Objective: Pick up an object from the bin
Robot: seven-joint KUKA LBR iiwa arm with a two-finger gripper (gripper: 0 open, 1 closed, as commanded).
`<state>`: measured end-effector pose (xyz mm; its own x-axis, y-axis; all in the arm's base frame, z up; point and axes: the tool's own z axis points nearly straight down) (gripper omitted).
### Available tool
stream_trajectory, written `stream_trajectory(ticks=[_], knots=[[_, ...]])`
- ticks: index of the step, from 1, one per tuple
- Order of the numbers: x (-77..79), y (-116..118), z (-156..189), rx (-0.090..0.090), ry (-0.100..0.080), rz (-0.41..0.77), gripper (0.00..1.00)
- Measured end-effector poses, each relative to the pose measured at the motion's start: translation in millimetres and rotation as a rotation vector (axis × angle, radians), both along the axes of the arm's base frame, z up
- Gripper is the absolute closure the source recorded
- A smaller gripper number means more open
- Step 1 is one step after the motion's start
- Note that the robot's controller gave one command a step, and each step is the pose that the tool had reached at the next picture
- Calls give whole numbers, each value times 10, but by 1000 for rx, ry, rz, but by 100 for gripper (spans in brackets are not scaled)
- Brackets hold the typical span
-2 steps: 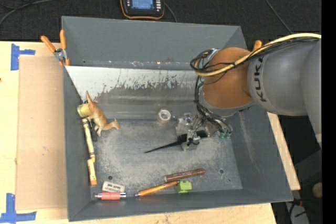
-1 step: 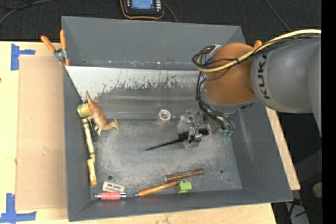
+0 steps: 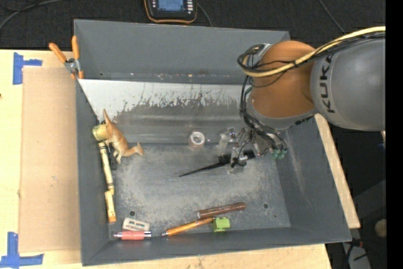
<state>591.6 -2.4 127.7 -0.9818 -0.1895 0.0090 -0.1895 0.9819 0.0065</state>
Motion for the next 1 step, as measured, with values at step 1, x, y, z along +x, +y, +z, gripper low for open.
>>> stream_trajectory(ticks=[1], knots=[[30, 4, 347, 0, -12, 0, 100]])
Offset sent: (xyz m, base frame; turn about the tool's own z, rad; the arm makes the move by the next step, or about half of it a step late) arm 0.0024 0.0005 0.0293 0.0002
